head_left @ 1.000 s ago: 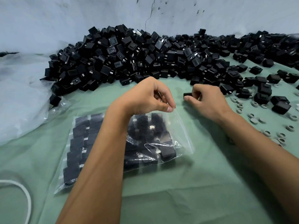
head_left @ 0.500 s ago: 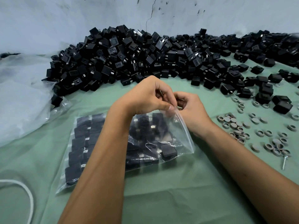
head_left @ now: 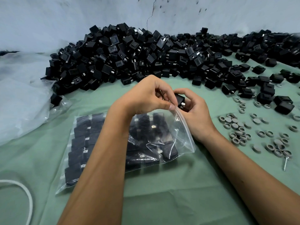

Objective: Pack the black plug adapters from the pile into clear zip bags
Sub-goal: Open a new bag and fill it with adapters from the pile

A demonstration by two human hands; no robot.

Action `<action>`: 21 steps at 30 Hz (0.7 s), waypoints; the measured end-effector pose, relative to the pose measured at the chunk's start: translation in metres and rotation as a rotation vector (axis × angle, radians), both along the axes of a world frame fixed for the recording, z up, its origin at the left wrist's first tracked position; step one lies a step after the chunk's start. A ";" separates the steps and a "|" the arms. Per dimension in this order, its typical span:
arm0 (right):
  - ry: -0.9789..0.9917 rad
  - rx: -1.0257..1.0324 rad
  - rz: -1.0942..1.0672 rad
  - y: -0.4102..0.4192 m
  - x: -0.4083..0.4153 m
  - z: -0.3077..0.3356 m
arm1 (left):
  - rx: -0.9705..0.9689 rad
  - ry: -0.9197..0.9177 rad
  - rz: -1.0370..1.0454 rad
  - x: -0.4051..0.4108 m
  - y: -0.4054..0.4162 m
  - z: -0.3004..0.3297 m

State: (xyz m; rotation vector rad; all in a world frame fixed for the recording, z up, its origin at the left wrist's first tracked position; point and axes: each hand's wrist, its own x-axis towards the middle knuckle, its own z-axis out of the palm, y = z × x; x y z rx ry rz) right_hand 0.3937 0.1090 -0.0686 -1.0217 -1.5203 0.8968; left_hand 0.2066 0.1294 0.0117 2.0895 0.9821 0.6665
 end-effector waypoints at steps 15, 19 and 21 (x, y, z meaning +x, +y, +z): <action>0.108 -0.231 0.212 -0.004 0.007 0.007 | 0.013 -0.033 -0.011 0.000 0.002 -0.001; 0.042 -0.139 0.226 0.000 0.015 0.009 | 0.007 -0.020 -0.007 0.000 0.003 -0.002; -0.033 -0.075 0.182 0.000 0.015 0.008 | 0.010 -0.016 -0.005 0.000 0.003 -0.002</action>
